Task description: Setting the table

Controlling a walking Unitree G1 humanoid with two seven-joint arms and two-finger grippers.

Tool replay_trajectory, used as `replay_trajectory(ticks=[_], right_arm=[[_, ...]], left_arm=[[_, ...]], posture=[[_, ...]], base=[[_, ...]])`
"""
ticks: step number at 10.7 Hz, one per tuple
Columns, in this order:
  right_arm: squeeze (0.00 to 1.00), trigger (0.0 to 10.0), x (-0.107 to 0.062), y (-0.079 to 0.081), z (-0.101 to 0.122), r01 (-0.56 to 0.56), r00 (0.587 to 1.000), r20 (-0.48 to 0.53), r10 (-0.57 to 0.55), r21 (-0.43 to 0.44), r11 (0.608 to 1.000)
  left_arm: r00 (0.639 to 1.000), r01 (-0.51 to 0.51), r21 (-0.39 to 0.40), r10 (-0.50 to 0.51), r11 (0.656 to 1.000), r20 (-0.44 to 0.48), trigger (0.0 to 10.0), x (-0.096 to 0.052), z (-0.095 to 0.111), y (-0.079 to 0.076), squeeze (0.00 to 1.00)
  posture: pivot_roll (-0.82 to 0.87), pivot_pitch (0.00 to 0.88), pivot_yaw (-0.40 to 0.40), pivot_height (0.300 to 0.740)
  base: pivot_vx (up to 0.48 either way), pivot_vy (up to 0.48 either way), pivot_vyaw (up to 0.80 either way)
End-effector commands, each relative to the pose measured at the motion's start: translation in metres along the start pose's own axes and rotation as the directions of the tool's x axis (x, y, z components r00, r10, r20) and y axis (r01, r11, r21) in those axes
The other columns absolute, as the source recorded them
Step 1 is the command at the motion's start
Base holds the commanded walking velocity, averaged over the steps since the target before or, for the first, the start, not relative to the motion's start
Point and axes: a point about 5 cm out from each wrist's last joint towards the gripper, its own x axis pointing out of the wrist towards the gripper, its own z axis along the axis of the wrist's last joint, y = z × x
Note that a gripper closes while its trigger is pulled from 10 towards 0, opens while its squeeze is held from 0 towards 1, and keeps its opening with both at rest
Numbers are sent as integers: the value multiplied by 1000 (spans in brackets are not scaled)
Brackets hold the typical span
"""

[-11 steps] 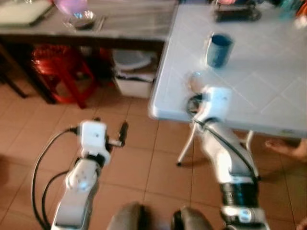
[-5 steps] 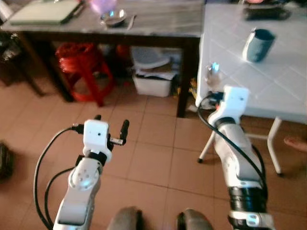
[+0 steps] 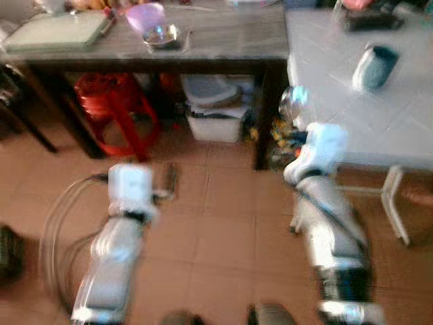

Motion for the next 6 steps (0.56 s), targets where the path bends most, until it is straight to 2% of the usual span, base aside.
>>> replay_trajectory(ticks=[1,2,3,4,6], right_arm=[[0,0,1,12,7,-36,999,32,36,13,999],[0,0,0,11,6,-38,999,31,38,13,999],[0,627,-3,12,4,-61,998,27,61,17,998],[0,10000,-6,12,1,-65,998,19,65,11,998],[0,10000,-7,12,1,-59,998,16,59,12,998]], left_arm=[[1000,-26,25,26,999,-5,10000,-2,-2,9,0],[1000,-26,20,26,999,-4,10000,-3,-2,9,0],[1000,-25,13,25,1000,-8,10000,-3,-3,8,0],[1000,-27,11,27,1000,-10,10000,-3,-3,8,0],[1000,-17,29,18,999,-10,10000,-2,-3,7,0]], posture=[[-9,94,73,740],[-9,94,71,740],[-8,93,70,740],[-9,93,71,740],[-14,97,75,740]], base=[[442,0,0],[442,0,0],[431,0,0],[326,352,0],[274,396,0]])
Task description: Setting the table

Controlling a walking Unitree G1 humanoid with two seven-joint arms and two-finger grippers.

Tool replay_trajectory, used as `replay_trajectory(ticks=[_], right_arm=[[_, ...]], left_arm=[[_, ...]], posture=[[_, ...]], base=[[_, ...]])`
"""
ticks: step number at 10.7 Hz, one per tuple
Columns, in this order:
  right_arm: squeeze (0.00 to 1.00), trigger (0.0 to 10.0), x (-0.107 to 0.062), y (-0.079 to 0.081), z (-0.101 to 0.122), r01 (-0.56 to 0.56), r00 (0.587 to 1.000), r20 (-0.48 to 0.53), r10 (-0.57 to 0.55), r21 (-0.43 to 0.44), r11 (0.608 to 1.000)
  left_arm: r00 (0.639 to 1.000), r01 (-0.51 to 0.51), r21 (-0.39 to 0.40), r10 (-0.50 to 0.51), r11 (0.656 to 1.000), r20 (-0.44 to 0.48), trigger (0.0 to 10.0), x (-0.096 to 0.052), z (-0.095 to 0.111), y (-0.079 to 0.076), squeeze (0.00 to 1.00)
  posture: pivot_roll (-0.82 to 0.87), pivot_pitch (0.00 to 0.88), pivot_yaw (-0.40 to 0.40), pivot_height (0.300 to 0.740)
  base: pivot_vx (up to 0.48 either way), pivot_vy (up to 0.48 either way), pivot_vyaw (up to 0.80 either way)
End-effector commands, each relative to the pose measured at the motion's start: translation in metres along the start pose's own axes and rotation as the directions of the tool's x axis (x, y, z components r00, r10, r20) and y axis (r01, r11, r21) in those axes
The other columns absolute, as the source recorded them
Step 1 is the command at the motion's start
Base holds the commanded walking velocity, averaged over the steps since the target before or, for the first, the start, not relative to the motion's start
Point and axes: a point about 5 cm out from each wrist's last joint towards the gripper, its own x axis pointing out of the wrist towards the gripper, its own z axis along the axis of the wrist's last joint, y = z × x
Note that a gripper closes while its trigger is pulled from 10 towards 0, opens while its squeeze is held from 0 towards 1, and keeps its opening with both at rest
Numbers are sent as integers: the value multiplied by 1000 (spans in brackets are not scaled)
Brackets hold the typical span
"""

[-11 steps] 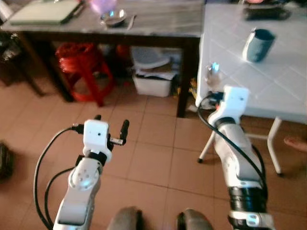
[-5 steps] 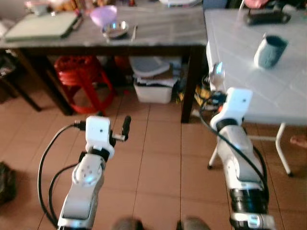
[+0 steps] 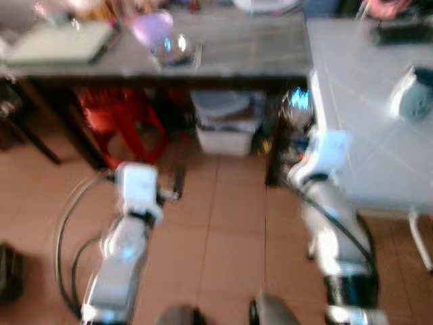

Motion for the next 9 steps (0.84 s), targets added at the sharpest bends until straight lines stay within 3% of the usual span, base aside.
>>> replay_trajectory(ticks=[1,3,6,8,9], right_arm=[[0,10000,0,11,4,-32,999,17,32,13,999],[0,10000,-8,4,6,-27,998,55,27,-13,1000],[0,10000,-45,-25,-9,34,999,35,-31,-100,994],[0,10000,-52,-36,-11,62,998,34,-58,-135,989],[0,10000,-47,-37,-7,94,994,66,-85,-155,983]], left_arm=[[1000,-13,42,13,999,5,10000,-2,1,8,0],[1000,-16,39,16,999,10,10000,-2,2,8,0],[998,-54,40,52,998,38,10000,-3,7,15,0],[998,-42,35,40,999,56,10000,1,10,16,0],[998,-10,24,9,1000,62,10000,3,10,13,0]], posture=[[-14,98,75,740],[-9,94,68,740],[-11,42,71,740],[-22,13,80,740],[-27,0,87,740]], base=[[274,394,0],[362,317,0],[375,299,0],[437,0,0],[480,0,0]])
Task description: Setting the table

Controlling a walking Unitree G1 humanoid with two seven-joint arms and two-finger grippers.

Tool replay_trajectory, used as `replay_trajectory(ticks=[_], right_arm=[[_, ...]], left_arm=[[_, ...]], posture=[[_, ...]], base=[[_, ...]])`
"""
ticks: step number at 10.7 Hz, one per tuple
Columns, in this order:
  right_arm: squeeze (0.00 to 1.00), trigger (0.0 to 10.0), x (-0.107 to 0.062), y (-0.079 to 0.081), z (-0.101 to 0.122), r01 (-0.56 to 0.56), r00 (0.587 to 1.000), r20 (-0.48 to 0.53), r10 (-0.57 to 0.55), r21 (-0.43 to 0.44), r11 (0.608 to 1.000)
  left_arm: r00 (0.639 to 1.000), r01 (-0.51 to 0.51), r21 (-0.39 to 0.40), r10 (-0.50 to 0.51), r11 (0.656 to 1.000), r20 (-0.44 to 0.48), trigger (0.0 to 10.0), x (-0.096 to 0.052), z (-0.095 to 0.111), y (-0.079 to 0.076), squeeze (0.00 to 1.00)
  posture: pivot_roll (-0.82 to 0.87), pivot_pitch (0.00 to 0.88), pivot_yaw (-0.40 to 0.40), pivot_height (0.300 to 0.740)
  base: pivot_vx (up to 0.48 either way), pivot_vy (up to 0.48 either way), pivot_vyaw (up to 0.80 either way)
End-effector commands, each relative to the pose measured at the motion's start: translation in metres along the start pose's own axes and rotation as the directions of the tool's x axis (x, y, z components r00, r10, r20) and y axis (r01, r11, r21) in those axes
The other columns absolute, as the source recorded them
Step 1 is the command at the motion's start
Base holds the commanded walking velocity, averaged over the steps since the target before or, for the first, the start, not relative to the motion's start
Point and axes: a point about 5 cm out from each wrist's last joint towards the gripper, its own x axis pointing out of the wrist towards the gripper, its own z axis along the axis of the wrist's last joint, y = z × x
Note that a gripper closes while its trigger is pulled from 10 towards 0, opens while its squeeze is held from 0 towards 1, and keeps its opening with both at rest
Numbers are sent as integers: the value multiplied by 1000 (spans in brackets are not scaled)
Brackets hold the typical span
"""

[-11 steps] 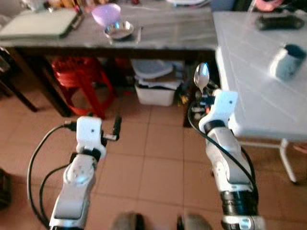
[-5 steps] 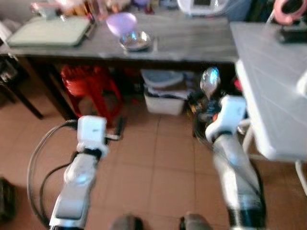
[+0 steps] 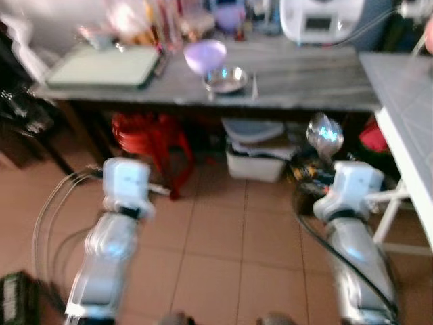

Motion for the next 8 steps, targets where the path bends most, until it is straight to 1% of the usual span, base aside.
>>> replay_trajectory(ticks=[1,3,4,5,6,7,8], right_arm=[[0,10000,6,-5,6,35,999,34,-34,-30,999],[0,10000,24,4,14,23,995,94,-16,-74,997],[0,10000,30,5,18,32,993,114,-21,-101,994],[0,10000,39,7,20,-4,995,97,10,-64,998],[0,10000,41,6,19,-10,995,95,13,-30,1000],[0,10000,40,6,13,4,999,49,-3,-16,1000],[0,10000,38,6,11,12,999,46,-12,5,1000]], left_arm=[[997,73,-24,-73,997,19,10000,2,3,-14,0],[992,127,-26,-126,992,12,10000,0,0,-22,0],[989,145,-37,-145,989,7,10000,-1,-2,-24,0],[985,172,-43,-173,984,-15,10000,-7,-8,-26,0],[984,178,-46,-179,983,-19,10000,-9,-9,-28,0],[984,178,-53,-179,983,-19,10000,-9,-10,-28,0],[983,180,-56,-181,982,-14,10000,-9,-8,-29,0]], posture=[[-25,0,88,740],[-15,0,84,740],[-13,0,81,740],[-7,0,75,740],[-6,0,72,740],[-4,0,72,740],[-5,0,74,740]], base=[[480,0,0],[480,0,0],[480,0,0],[472,0,0],[472,0,0],[472,0,0],[472,0,-800]])
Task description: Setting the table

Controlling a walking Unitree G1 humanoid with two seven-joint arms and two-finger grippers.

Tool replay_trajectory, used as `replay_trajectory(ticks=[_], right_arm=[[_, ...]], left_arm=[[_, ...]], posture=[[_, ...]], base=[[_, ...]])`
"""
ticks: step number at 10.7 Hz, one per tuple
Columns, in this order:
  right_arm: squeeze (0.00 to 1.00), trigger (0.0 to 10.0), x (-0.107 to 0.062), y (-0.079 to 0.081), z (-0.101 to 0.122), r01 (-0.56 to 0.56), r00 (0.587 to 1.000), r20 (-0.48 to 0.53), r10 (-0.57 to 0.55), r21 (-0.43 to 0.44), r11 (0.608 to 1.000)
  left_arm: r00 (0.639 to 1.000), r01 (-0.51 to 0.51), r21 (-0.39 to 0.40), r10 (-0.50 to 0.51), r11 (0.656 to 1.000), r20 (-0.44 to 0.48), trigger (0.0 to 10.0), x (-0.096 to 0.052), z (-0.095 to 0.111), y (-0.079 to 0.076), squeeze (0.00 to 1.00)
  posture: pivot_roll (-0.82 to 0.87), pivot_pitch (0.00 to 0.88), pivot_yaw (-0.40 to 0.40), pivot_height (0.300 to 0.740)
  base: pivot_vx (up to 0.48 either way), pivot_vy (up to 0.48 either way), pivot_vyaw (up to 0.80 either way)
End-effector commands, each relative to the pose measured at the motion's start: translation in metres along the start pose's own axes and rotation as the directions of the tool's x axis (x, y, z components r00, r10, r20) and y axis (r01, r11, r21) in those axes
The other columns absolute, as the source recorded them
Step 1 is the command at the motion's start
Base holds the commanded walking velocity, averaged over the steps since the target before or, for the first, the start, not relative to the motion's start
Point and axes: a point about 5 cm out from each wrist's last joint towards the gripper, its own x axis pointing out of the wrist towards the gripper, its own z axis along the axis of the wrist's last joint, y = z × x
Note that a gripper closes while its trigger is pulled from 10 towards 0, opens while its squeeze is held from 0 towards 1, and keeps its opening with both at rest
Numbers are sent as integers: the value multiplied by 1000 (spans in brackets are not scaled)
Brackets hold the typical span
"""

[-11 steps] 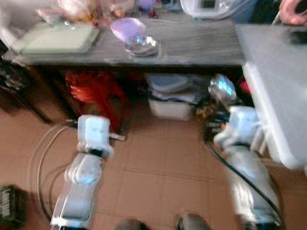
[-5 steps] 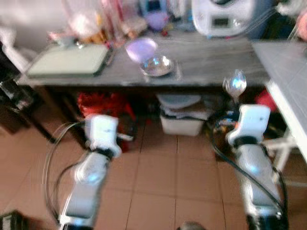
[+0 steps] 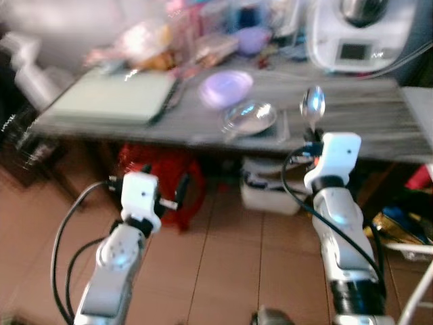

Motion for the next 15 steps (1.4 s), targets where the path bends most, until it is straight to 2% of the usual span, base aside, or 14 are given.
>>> replay_trajectory(ticks=[1,3,7,8,9,12,15], right_arm=[[0,10000,1,-1,1,11,1000,1,-11,10,1000],[0,10000,2,-1,3,17,1000,2,-17,20,1000],[0,10000,4,-13,3,71,997,-21,-70,35,997],[0,10000,-2,-16,-6,99,992,-78,-96,38,994],[0,10000,-1,-20,-9,112,989,-105,-107,38,993],[0,10000,18,-23,-7,92,986,-148,-80,77,993],[0,10000,40,-13,2,15,987,-161,6,129,992]], left_arm=[[1000,23,5,-23,1000,20,10000,2,5,-2,0],[999,20,16,-20,1000,34,10000,5,10,3,0],[997,-59,28,58,998,57,10000,-3,18,16,0],[992,-124,20,124,992,23,10000,-11,12,20,0],[987,-161,0,161,987,-23,10000,-15,6,20,0],[987,-155,14,155,988,-49,10000,-19,5,19,0],[987,-151,24,152,988,-54,10000,-21,11,21,0]], posture=[[-7,0,75,740],[-6,11,77,740],[5,66,71,740],[2,86,79,740],[0,101,83,740],[3,116,94,740],[43,157,97,740]], base=[[469,0,-800],[467,0,-800],[0,0,0],[0,0,0],[0,0,0],[0,0,0],[0,0,0]])
